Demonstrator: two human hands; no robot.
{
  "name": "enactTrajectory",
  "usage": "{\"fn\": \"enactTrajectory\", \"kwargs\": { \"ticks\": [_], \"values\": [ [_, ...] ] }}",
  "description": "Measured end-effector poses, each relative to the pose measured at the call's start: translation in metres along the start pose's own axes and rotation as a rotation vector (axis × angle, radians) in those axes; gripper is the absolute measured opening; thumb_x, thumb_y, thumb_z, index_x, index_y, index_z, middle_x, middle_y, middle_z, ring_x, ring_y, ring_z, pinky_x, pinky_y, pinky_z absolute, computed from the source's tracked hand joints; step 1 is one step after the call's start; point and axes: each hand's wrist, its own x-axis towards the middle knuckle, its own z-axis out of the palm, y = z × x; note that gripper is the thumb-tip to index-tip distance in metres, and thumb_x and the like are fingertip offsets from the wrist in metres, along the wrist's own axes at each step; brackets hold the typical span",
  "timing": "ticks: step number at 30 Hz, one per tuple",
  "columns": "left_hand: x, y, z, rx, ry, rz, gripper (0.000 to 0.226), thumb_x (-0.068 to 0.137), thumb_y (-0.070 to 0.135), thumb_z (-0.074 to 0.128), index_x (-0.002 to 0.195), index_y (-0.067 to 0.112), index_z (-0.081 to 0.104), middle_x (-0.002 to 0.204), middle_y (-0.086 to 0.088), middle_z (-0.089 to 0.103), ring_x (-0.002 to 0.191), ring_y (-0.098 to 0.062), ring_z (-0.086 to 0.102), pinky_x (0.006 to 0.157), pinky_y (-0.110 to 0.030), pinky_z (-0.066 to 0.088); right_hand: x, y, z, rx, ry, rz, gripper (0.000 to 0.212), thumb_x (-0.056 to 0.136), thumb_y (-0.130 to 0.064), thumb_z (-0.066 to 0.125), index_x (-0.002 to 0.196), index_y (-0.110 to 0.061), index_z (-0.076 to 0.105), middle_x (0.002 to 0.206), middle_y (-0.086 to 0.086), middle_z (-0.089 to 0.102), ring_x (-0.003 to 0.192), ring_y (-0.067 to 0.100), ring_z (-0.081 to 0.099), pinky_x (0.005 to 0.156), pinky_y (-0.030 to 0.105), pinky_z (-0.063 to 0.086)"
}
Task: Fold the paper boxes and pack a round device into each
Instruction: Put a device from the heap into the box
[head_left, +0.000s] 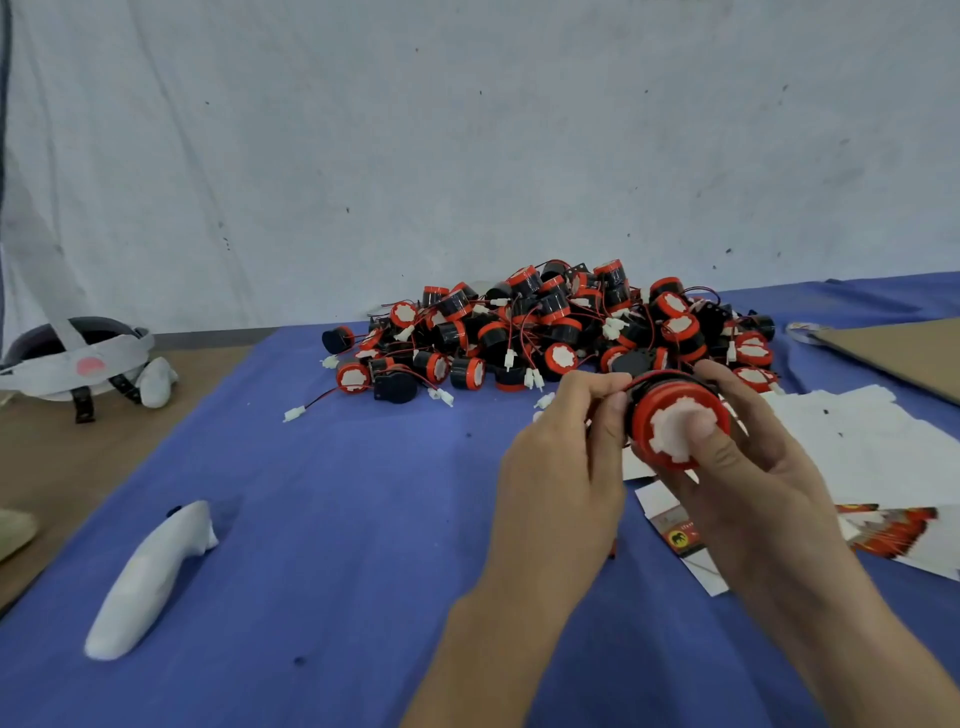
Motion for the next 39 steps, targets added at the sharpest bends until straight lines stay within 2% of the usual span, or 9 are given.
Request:
{"fn": "enactTrajectory", "kwargs": {
  "ticks": [6,12,16,19,23,26,32,36,39],
  "values": [
    [-0.009,0.001,0.018,-0.078,0.035,-0.039,0.022,0.106,0.039,0.04,0.122,0.032,0.054,0.106,0.018,0.061,0.094,-0.002,0.062,0.077,-0.031,0.054,-0.002,0.006,0.017,0.261,0.124,0.136,0.055,0.089,-0.029,0.058,0.14,-0.009,0.052,0.132,0.015,0.066,0.117,0.029,0.067,0.099,0.039,0.055],
    [-0.014,0.004,0.024,-0.161,-0.01,-0.109,0.044,0.097,0.062,0.042,0.134,0.037,0.048,0.123,0.021,0.052,0.108,-0.001,0.059,0.084,-0.028,0.056,-0.004,0.012,0.022,0.097,0.22,0.111,0.062,0.081,-0.043,0.067,0.137,-0.019,0.053,0.121,0.009,0.072,0.111,0.028,0.07,0.102,0.057,0.049],
    [-0.006,0.008,0.017,-0.41,0.049,-0.246,0.023,0.095,0.053,0.058,0.116,0.044,0.056,0.096,0.012,0.069,0.088,-0.007,0.068,0.071,-0.027,0.057,-0.006,0.019,0.026,-0.066,0.118,0.058,0.073,0.075,-0.061,0.066,0.135,-0.023,0.053,0.127,0.003,0.069,0.111,0.021,0.07,0.093,0.041,0.058],
    [0.006,-0.002,-0.002,-0.417,0.101,-0.37,0.014,0.094,0.05,0.06,0.107,0.044,0.059,0.095,0.008,0.072,0.084,-0.005,0.068,0.065,-0.02,0.053,-0.004,0.018,0.02,-0.213,0.027,0.009,0.064,0.079,-0.072,0.054,0.133,-0.038,0.054,0.129,-0.011,0.068,0.119,0.01,0.065,0.095,0.033,0.055],
    [0.012,-0.021,-0.029,-0.217,0.043,-0.574,0.018,0.092,0.056,0.056,0.097,0.039,0.056,0.09,0.009,0.071,0.077,0.0,0.065,0.052,-0.011,0.043,0.004,0.016,-0.004,-0.456,0.097,-0.028,0.053,0.083,-0.07,0.046,0.134,-0.052,0.043,0.134,-0.021,0.059,0.121,-0.004,0.057,0.096,0.028,0.049],
    [0.009,-0.029,-0.031,-0.033,-0.041,-0.626,0.023,0.094,0.058,0.051,0.097,0.035,0.052,0.093,0.009,0.067,0.081,-0.004,0.063,0.056,-0.021,0.041,0.006,0.023,-0.016,-0.614,0.011,0.105,0.084,0.073,-0.069,0.053,0.15,-0.048,0.026,0.139,-0.021,0.048,0.116,-0.015,0.05,0.082,0.014,0.045],
    [0.007,-0.027,-0.022,0.283,-0.053,-0.535,0.03,0.097,0.056,0.043,0.101,0.027,0.047,0.087,0.006,0.062,0.077,-0.015,0.061,0.066,-0.041,0.054,0.005,0.059,-0.029,-0.957,-0.288,0.272,0.098,0.086,-0.041,0.073,0.154,-0.046,0.003,0.127,-0.029,0.043,0.12,0.002,0.046,0.1,0.028,0.044],
    [0.003,-0.02,-0.009,0.553,-0.076,-0.427,0.031,0.101,0.054,0.035,0.1,0.024,0.04,0.077,0.005,0.055,0.067,-0.016,0.054,0.052,-0.034,0.041,0.006,0.073,-0.032,-1.044,-0.354,0.271,0.077,0.085,-0.035,0.078,0.13,-0.063,0.022,0.102,-0.038,0.059,0.097,-0.011,0.059,0.084,0.011,0.046],
    [0.001,-0.02,-0.002,0.681,-0.134,-0.401,0.035,0.103,0.052,0.03,0.109,0.019,0.04,0.08,0.002,0.055,0.069,-0.02,0.053,0.05,-0.032,0.034,0.006,0.079,-0.03,-1.076,-0.296,0.238,0.061,0.079,-0.044,0.081,0.122,-0.048,0.038,0.102,-0.027,0.058,0.095,-0.002,0.06,0.077,0.014,0.046]
  ]
}}
